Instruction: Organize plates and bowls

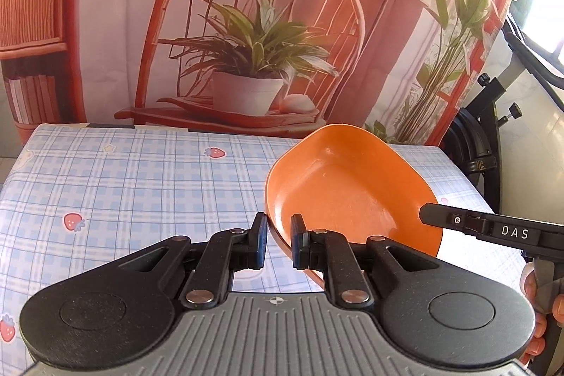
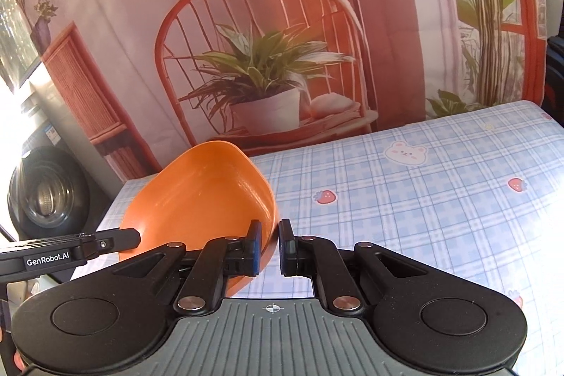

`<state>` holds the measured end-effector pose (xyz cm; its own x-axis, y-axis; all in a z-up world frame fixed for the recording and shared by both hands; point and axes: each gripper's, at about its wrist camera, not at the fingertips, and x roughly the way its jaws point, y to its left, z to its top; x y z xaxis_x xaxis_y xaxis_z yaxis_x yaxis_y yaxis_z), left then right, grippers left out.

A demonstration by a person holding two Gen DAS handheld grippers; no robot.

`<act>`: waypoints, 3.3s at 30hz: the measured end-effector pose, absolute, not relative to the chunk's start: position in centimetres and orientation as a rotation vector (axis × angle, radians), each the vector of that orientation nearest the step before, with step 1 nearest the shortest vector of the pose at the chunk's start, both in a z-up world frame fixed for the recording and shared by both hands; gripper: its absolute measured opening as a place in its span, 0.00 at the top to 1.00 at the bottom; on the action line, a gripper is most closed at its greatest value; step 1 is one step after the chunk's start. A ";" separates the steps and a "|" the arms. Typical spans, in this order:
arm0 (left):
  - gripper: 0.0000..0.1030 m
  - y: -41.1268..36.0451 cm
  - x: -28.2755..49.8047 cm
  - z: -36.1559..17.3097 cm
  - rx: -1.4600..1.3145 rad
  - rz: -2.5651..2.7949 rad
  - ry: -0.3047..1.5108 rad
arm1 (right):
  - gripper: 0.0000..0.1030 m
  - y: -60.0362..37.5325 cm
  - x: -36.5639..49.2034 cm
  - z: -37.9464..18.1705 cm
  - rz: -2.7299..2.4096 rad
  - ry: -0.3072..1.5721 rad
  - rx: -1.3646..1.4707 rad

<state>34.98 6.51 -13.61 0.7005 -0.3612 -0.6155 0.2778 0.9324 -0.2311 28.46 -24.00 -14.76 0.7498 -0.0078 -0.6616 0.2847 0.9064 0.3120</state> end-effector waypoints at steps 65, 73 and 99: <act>0.83 7.5 22.6 -20.1 -0.314 -0.235 0.898 | 0.94 -21.2 24.8 -20.4 -0.106 0.884 0.341; 0.83 6.8 22.1 -18.2 -0.277 -0.245 0.825 | 0.92 -22.6 22.9 -17.8 -0.134 0.770 0.398; 0.77 -3.7 24.5 -19.4 -0.155 -0.461 0.897 | 0.80 -26.3 12.6 -19.1 -0.244 0.754 0.256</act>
<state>24.51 -3.70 -19.42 0.5342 -0.4487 -0.7165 0.3216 0.8917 -0.3186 12.59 -26.34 -19.05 0.7038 -0.1262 -0.6991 0.3079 0.9410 0.1401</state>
